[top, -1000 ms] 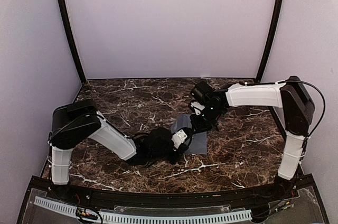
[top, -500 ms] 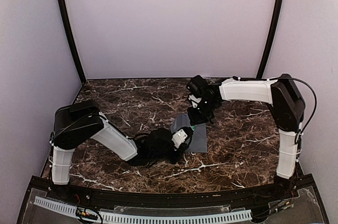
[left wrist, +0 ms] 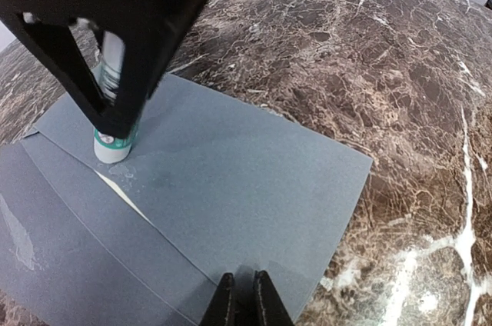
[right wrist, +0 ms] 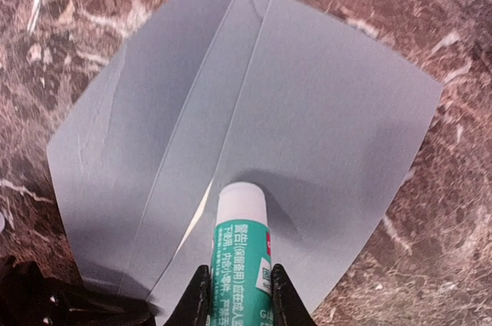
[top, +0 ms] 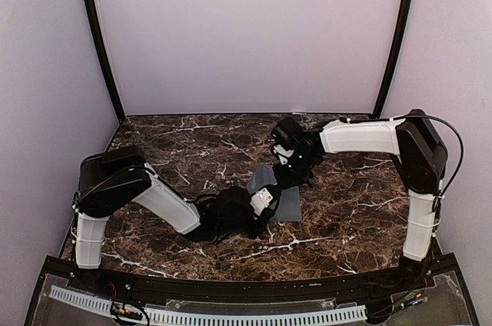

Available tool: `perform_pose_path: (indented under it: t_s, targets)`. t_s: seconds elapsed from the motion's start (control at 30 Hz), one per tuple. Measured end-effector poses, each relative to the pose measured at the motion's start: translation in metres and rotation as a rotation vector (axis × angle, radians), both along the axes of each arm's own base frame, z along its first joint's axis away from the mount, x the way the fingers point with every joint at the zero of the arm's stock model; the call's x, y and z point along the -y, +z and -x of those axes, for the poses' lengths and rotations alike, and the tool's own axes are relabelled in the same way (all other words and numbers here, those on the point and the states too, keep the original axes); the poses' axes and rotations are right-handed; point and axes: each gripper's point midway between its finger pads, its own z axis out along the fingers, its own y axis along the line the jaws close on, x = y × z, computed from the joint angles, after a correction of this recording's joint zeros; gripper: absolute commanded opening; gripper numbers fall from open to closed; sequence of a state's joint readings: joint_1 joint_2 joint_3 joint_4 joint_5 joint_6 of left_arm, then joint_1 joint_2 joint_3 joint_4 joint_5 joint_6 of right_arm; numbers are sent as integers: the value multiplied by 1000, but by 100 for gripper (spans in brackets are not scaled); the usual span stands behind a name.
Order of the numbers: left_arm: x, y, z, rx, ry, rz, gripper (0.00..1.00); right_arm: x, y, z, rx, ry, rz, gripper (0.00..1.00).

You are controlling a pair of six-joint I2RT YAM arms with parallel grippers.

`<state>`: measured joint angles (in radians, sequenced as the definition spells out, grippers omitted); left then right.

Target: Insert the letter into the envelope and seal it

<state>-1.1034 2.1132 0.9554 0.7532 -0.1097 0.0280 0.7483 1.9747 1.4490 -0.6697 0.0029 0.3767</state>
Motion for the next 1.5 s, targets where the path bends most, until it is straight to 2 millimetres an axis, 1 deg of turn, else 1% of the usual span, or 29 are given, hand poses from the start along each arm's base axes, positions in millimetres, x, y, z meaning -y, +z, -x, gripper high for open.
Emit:
perform_pose_path:
  t_s: [0.1,0.2,0.4,0.7,0.77,0.9,1.07,1.23,1.37,1.5]
  targets:
    - [0,0,0,-3,2,3,9,-2,-8,17,-22,29,14,0]
    - [1,0,0,-4,2,4,9,-5,-7,31,-31,58,9,0]
    - [2,0,1,-5,-1,6,8,-3,-7,38,-45,63,5,0]
    - [3,0,2,-7,-7,9,8,2,-7,40,-60,54,26,0]
    - [3,0,2,-8,-6,11,8,2,-7,37,-64,47,35,0]
    - [5,-1,2,-7,-6,16,7,3,-7,24,-57,23,58,0]
    - [7,-1,0,-7,-9,20,7,-3,-7,3,-32,-2,69,0]
    - [7,-1,0,-6,-9,22,7,-4,-8,-15,-13,-26,64,0]
    - [8,-1,-1,-5,-9,25,7,-3,-8,-18,-11,-32,58,0]
    - [9,0,-1,-4,-9,26,7,-1,-9,-13,-12,-23,38,0]
